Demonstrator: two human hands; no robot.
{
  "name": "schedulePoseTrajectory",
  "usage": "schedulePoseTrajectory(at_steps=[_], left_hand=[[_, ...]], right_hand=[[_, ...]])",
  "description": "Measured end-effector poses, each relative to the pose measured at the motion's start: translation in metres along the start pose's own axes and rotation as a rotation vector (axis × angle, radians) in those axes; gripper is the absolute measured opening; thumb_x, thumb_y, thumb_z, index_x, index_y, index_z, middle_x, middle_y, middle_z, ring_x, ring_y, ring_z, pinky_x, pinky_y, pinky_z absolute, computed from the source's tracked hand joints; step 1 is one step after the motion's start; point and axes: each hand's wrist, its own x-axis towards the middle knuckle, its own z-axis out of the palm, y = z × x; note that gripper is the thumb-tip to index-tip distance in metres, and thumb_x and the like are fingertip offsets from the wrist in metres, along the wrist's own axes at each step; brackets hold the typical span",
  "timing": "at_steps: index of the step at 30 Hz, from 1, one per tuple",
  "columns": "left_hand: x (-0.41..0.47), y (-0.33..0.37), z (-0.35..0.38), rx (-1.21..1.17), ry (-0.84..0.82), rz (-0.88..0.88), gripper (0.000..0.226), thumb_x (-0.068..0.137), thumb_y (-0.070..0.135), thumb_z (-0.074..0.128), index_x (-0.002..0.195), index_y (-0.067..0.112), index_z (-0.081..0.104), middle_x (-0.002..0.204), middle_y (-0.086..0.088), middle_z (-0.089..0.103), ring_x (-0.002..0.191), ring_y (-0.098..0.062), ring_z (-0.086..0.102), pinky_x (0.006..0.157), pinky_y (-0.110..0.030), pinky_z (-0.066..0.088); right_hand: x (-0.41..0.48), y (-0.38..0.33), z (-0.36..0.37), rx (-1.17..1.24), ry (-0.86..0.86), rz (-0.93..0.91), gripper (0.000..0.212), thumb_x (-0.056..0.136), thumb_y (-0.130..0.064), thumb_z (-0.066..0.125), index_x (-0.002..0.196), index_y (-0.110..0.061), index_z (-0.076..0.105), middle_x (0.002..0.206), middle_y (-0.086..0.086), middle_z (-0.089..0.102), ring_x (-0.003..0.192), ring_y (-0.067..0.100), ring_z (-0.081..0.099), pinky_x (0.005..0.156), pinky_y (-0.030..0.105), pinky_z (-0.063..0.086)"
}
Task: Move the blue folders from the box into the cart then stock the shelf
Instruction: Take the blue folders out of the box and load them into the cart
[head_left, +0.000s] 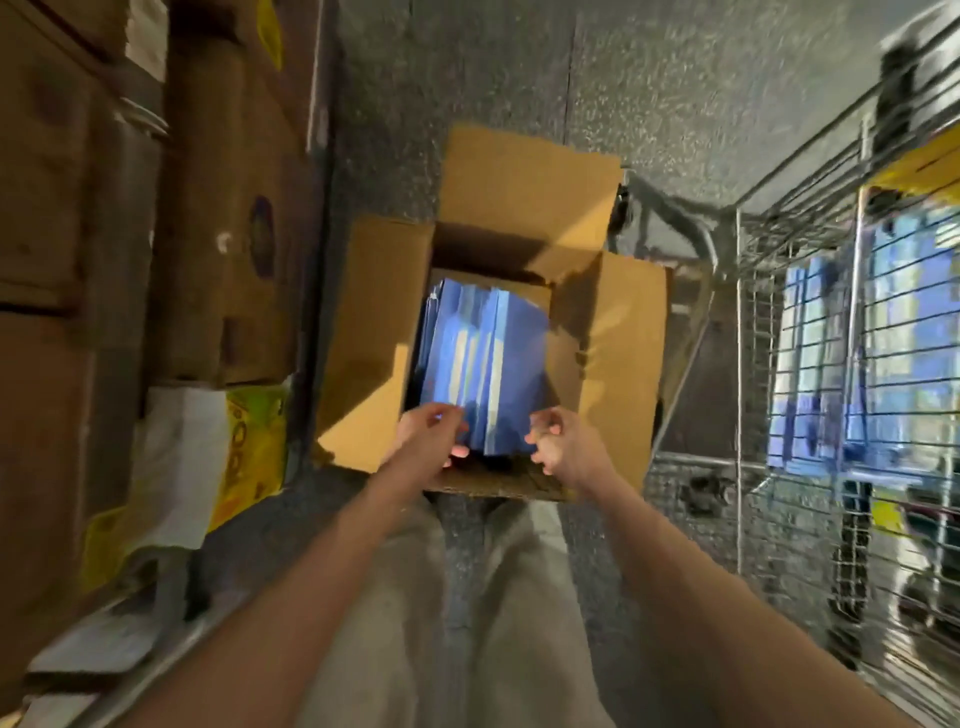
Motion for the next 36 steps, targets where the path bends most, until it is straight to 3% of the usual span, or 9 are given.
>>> schedulePoseTrajectory(at_steps=[3, 8, 11, 15, 17, 20, 24, 30, 36], left_hand=[[0.047, -0.018, 0.022, -0.030, -0.033, -0.038, 0.019, 0.099, 0.031, 0.057, 0.103, 0.019, 0.071, 0.096, -0.002, 0.072, 0.087, -0.019, 0.071, 0.081, -0.033, 0.054], [0.113, -0.048, 0.060, -0.014, -0.044, -0.048, 0.017, 0.077, 0.040, 0.063, 0.069, 0.027, 0.071, 0.084, -0.001, 0.063, 0.083, -0.017, 0.058, 0.081, -0.034, 0.047], [0.152, -0.072, 0.085, 0.038, -0.046, -0.030, 0.012, 0.086, 0.034, 0.061, 0.084, 0.023, 0.066, 0.080, -0.002, 0.063, 0.081, -0.019, 0.058, 0.082, -0.035, 0.050], [0.180, -0.084, 0.112, 0.091, -0.042, -0.015, 0.050, 0.073, 0.041, 0.050, 0.107, 0.010, 0.070, 0.099, -0.012, 0.072, 0.091, -0.028, 0.068, 0.084, -0.041, 0.055], [0.183, -0.085, 0.118, 0.094, -0.007, -0.039, 0.056, 0.078, 0.044, 0.053, 0.121, 0.010, 0.065, 0.097, -0.005, 0.068, 0.087, -0.024, 0.064, 0.076, -0.036, 0.051], [0.186, -0.085, 0.128, -0.015, -0.047, -0.098, 0.060, 0.082, 0.050, 0.052, 0.136, 0.025, 0.058, 0.120, 0.003, 0.068, 0.107, -0.018, 0.065, 0.095, -0.042, 0.054], [0.177, -0.084, 0.130, 0.061, -0.274, -0.044, 0.047, 0.105, 0.026, 0.050, 0.151, 0.026, 0.039, 0.128, 0.005, 0.061, 0.115, -0.013, 0.060, 0.096, -0.032, 0.048], [0.194, -0.091, 0.117, 0.379, -0.068, 0.192, 0.074, 0.102, 0.021, 0.053, 0.161, 0.022, 0.008, 0.168, 0.001, 0.013, 0.154, -0.021, 0.012, 0.125, -0.043, 0.017], [0.197, -0.076, 0.125, 0.196, -0.101, 0.035, 0.081, 0.101, 0.023, 0.054, 0.162, 0.024, 0.001, 0.167, 0.003, 0.018, 0.150, -0.019, 0.025, 0.121, -0.044, 0.030]], right_hand=[[0.058, 0.020, 0.017, 0.028, -0.014, 0.049, 0.011, 0.097, -0.019, 0.052, 0.092, -0.028, 0.054, 0.108, 0.015, 0.068, 0.094, 0.033, 0.066, 0.086, 0.045, 0.056], [0.135, 0.045, 0.040, 0.120, 0.025, 0.118, 0.027, 0.101, -0.014, 0.046, 0.076, -0.020, 0.054, 0.081, 0.012, 0.060, 0.053, 0.018, 0.049, 0.051, 0.028, 0.040], [0.173, 0.056, 0.047, 0.164, 0.067, 0.108, 0.032, 0.100, -0.035, 0.047, 0.073, -0.018, 0.056, 0.084, 0.015, 0.065, 0.058, 0.025, 0.057, 0.055, 0.034, 0.048], [0.211, 0.060, 0.050, 0.076, 0.061, 0.045, 0.046, 0.085, -0.052, 0.044, 0.094, -0.015, 0.069, 0.105, 0.018, 0.071, 0.099, 0.039, 0.067, 0.089, 0.050, 0.055], [0.217, 0.059, 0.051, 0.021, 0.067, 0.006, 0.043, 0.095, -0.048, 0.048, 0.108, -0.013, 0.070, 0.112, 0.013, 0.070, 0.104, 0.034, 0.065, 0.093, 0.048, 0.054], [0.230, 0.062, 0.051, -0.031, 0.050, -0.029, 0.054, 0.094, -0.054, 0.054, 0.127, -0.013, 0.061, 0.125, 0.008, 0.066, 0.114, 0.028, 0.061, 0.098, 0.042, 0.050], [0.241, 0.066, 0.042, 0.004, 0.120, -0.005, 0.071, 0.080, -0.059, 0.070, 0.131, -0.011, 0.056, 0.128, 0.011, 0.064, 0.117, 0.030, 0.060, 0.096, 0.046, 0.052], [0.249, 0.087, 0.022, 0.050, 0.066, 0.011, 0.062, 0.083, -0.053, 0.072, 0.127, -0.013, 0.056, 0.117, 0.012, 0.066, 0.108, 0.032, 0.064, 0.088, 0.050, 0.057], [0.243, 0.095, 0.020, 0.151, 0.098, 0.007, 0.070, 0.082, -0.062, 0.069, 0.130, -0.012, 0.057, 0.114, 0.006, 0.067, 0.107, 0.026, 0.064, 0.090, 0.046, 0.057]])
